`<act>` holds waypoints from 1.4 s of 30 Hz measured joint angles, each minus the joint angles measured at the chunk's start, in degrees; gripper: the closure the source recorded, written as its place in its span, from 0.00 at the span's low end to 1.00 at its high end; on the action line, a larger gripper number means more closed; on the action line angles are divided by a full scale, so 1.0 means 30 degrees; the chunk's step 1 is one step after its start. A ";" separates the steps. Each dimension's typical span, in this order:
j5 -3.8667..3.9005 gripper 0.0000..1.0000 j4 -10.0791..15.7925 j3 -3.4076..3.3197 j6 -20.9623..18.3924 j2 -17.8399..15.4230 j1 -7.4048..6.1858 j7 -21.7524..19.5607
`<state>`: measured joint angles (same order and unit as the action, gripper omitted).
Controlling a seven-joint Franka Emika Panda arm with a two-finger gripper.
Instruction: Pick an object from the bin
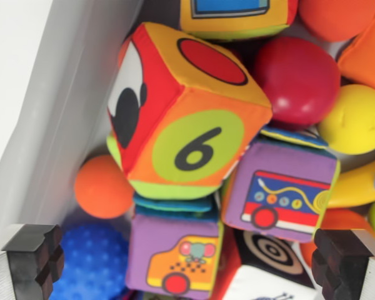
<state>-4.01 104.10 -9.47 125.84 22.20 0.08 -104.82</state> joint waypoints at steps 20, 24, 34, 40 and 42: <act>-0.0740 0.00 -0.0509 -0.0525 0.1115 0.1769 0.0064 -0.3065; -0.0876 0.00 -0.0349 -0.0492 0.1753 0.2312 0.0065 -0.3046; -0.1184 0.00 -0.0201 -0.0393 0.2951 0.3366 0.0119 -0.2887; -0.1284 0.00 -0.0186 -0.0327 0.3399 0.3800 0.0164 -0.2833; -0.1308 0.00 -0.0186 -0.0303 0.3504 0.3912 0.0182 -0.2817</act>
<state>-7.93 103.54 -10.38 136.35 33.93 0.62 -113.27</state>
